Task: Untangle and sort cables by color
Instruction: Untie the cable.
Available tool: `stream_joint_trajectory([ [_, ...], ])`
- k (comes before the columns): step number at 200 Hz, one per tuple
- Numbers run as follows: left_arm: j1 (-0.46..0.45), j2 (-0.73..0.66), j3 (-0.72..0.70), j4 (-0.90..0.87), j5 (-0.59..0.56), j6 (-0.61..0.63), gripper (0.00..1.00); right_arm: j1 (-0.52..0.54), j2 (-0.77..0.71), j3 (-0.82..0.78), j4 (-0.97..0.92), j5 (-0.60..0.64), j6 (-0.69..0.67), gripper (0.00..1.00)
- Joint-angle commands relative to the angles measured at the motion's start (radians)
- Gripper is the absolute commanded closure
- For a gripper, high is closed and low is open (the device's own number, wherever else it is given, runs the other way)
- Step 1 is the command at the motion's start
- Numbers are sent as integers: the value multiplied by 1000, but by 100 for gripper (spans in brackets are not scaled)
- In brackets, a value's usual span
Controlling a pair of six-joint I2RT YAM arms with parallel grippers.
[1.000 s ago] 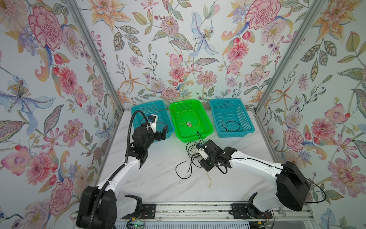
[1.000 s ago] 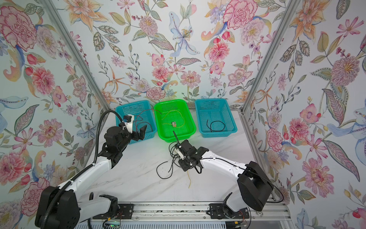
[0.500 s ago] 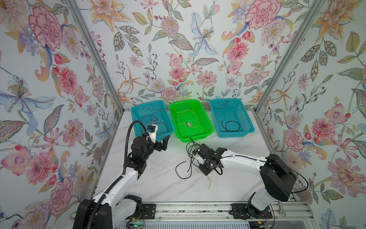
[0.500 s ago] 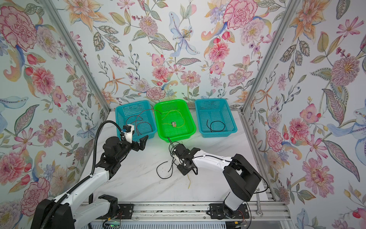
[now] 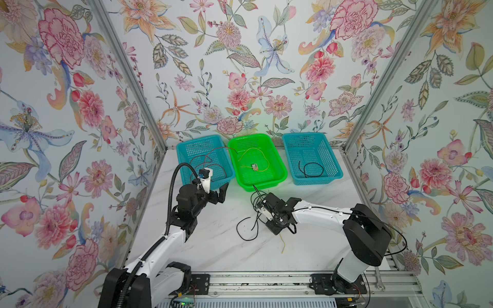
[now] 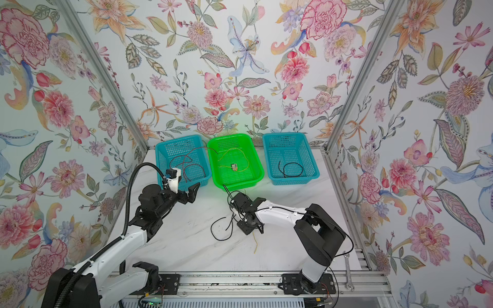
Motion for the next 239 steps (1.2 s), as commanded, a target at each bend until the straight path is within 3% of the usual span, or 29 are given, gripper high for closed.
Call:
stream_joint_trajectory([
  [1, -7, -11, -8, 29, 21, -10, 1, -1, -29, 30, -22, 11, 0, 87],
  [45, -43, -6, -9, 34, 28, 10, 1, -40, -116, 30, -24, -80, 25, 95],
  [137, -236, 70, -43, 205, 122, 30, 1, -196, -418, 47, 21, -468, 94, 97],
  [177, -360, 182, -19, 301, 115, 44, 1, -222, -450, 37, 41, -503, 108, 97],
  [239, -477, 480, 70, 490, 72, -6, 1, -222, -459, 4, 109, -568, 135, 96],
])
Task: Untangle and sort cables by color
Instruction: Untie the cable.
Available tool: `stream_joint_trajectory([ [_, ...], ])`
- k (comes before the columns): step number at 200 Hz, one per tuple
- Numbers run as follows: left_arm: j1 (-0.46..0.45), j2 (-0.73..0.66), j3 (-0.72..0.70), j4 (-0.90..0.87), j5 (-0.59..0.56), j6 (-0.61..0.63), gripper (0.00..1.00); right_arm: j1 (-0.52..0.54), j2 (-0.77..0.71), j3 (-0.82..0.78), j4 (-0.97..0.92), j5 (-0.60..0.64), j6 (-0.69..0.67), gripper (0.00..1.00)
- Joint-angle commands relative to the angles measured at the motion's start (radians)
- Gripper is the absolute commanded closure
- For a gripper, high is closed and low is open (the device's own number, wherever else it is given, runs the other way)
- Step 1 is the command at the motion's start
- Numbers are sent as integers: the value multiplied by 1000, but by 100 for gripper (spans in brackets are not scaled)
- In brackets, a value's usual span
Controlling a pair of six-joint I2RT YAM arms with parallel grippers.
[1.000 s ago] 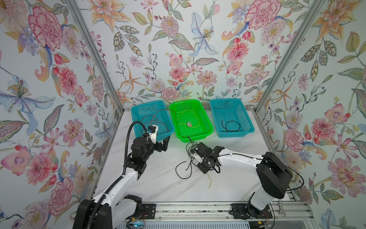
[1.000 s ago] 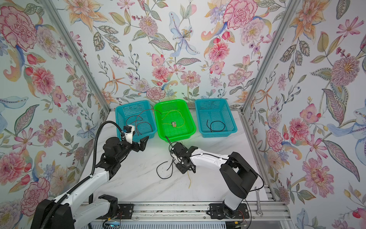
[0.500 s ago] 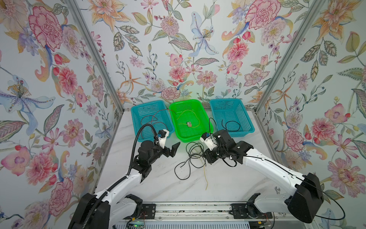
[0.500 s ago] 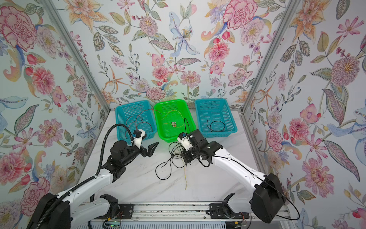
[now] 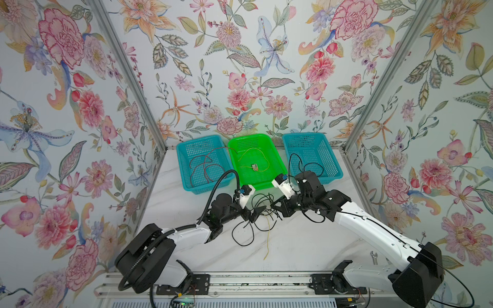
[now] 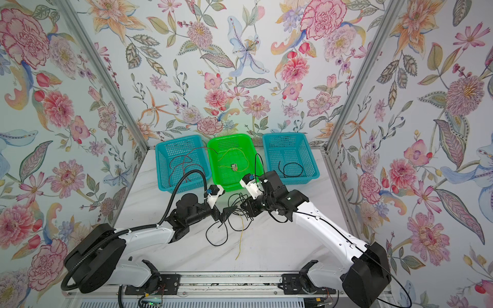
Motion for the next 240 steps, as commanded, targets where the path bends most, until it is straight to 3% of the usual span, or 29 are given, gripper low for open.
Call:
stream_joint_trajectory([
  [1, -36, 88, 61, 122, -16, -27, 1, -2, -22, -20, 40, -51, 19, 96],
  [59, -63, 309, 192, 129, -56, -21, 1, -42, -53, 1, 49, -109, 19, 96],
  [118, -66, 428, 204, 133, -70, -12, 1, -128, -105, 137, 48, -235, 35, 96],
  [194, -68, 470, 167, 151, -68, 3, 1, -198, -103, 381, 47, -362, 90, 92],
  [240, -68, 405, 144, 151, -60, 5, 2, -196, -99, 316, 48, -342, 99, 91],
])
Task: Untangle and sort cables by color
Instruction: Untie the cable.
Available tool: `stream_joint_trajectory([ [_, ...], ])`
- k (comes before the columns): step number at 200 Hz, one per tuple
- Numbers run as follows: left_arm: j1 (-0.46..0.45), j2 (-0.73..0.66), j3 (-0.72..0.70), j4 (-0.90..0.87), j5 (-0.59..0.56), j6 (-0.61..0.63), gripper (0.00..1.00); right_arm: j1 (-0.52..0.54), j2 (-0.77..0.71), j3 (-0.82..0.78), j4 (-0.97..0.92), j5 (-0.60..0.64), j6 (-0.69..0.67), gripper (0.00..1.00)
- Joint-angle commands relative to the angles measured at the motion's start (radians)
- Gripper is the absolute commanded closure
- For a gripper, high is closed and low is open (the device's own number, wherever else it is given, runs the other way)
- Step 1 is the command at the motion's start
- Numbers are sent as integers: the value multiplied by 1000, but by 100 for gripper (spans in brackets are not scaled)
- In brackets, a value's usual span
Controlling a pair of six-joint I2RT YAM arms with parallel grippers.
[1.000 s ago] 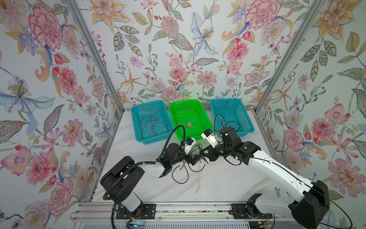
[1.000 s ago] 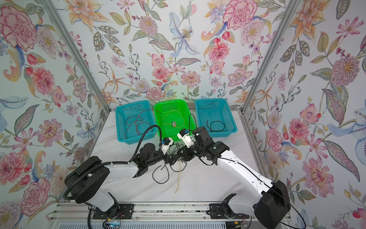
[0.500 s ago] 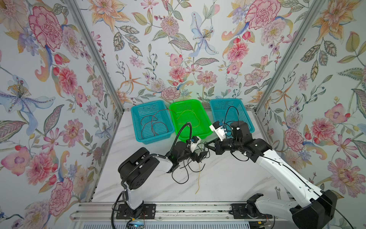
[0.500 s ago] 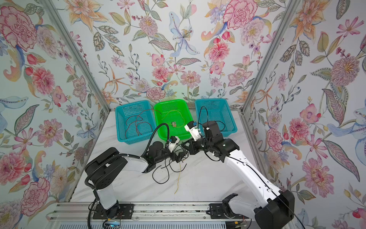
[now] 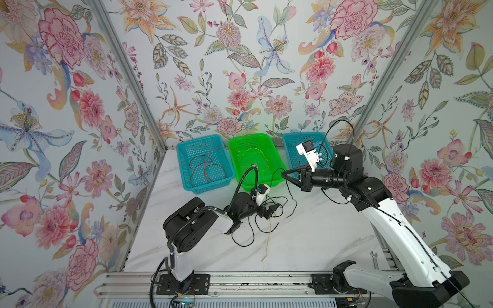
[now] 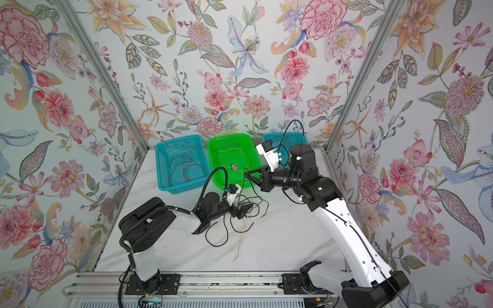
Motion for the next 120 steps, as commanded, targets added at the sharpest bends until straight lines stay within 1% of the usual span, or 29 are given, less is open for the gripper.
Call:
stream_joint_trajectory([
  [1, -6, -30, -17, -68, -5, 32, 2, 5, -11, -37, 41, -36, 14, 91],
  [46, -6, -105, -39, -87, 4, 43, 5, 5, -45, -138, 40, 5, 10, 92],
  [88, -4, -199, -68, -78, 28, 40, 3, -11, -69, -163, 40, 12, 8, 92],
  [120, -4, -297, -80, -113, 52, 54, 3, -25, -77, -169, 41, 31, 4, 93],
])
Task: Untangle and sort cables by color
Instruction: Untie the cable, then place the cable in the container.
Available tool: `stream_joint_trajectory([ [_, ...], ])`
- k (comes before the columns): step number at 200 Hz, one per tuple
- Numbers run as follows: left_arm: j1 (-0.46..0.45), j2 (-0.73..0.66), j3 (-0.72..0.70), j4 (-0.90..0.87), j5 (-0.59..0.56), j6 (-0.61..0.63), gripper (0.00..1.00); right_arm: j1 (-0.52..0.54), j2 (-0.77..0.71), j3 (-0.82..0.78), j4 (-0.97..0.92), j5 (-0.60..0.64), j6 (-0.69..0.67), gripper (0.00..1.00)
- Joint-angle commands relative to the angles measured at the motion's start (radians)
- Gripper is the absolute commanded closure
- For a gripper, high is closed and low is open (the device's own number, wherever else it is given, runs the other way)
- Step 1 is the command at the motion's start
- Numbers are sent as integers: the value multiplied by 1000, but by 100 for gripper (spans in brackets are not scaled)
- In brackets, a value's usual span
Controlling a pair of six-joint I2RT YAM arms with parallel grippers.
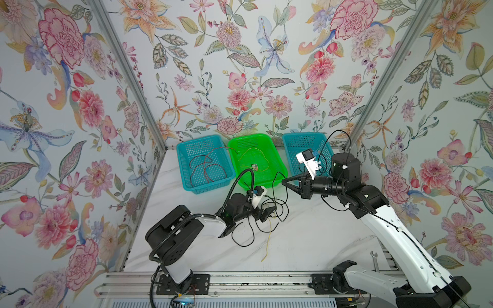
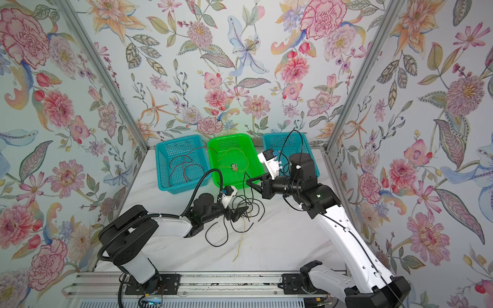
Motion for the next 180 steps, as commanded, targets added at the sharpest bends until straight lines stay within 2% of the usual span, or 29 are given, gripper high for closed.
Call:
stream_joint_trajectory([
  [1, -4, -81, -14, -18, 35, 29, 3, -13, -20, -11, 14, 25, -1, 93],
  [39, -4, -163, -41, -83, 20, 64, 1, -66, -22, 59, 10, 179, -5, 95],
  [78, -4, -240, -106, -86, 12, 50, 1, -142, 66, 174, 8, 348, -37, 95],
  [133, -2, -382, -158, -186, -43, 86, 1, -252, 338, 390, 15, 544, -82, 95],
  [180, 6, -486, -193, -254, -88, 105, 1, -280, 604, 583, 13, 743, -145, 94],
])
